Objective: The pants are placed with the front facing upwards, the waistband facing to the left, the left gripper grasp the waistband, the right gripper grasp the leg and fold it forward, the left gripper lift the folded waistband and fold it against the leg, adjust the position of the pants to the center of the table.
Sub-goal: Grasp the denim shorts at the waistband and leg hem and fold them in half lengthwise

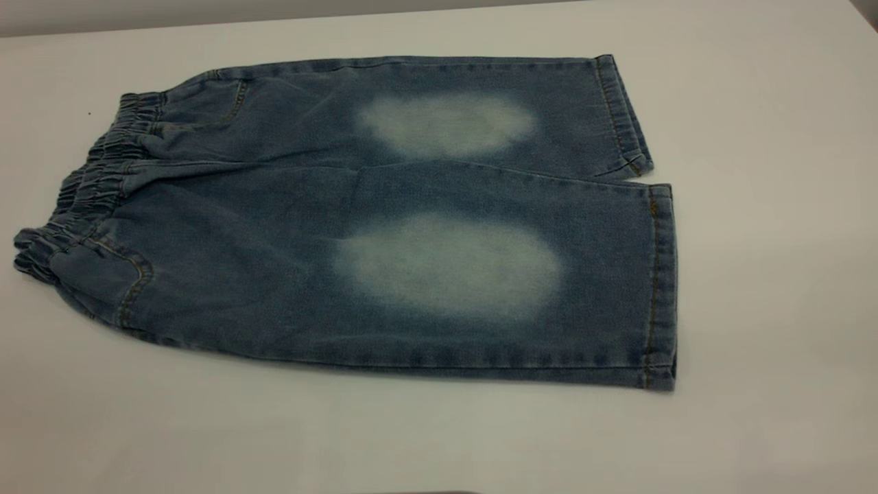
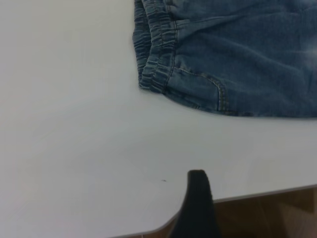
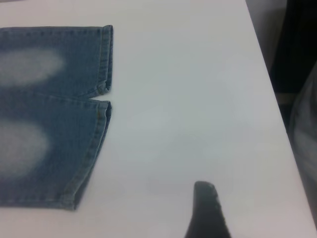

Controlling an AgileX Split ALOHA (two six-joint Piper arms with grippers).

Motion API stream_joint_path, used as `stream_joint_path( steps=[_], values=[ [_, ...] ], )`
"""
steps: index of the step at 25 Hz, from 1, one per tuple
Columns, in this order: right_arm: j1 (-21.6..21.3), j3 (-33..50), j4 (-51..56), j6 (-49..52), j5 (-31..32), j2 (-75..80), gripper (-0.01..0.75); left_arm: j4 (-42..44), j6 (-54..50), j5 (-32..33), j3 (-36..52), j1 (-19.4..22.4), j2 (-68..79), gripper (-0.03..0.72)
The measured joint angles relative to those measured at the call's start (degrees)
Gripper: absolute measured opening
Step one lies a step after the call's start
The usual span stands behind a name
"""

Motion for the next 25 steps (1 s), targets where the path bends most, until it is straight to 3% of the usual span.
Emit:
stream_joint_path(
  steps=[16,25],
  values=[
    [0.0,0.0,0.0,0.0,0.0,0.0,0.418,0.0,-0.4,0.0,0.0,0.0,0.0,0.537],
    [0.0,-2.5,9.3,-6.0,-1.7,11.8,0.425,3.0,-12.5,-2.6,-2.7,0.0,8.9,0.537]
  ],
)
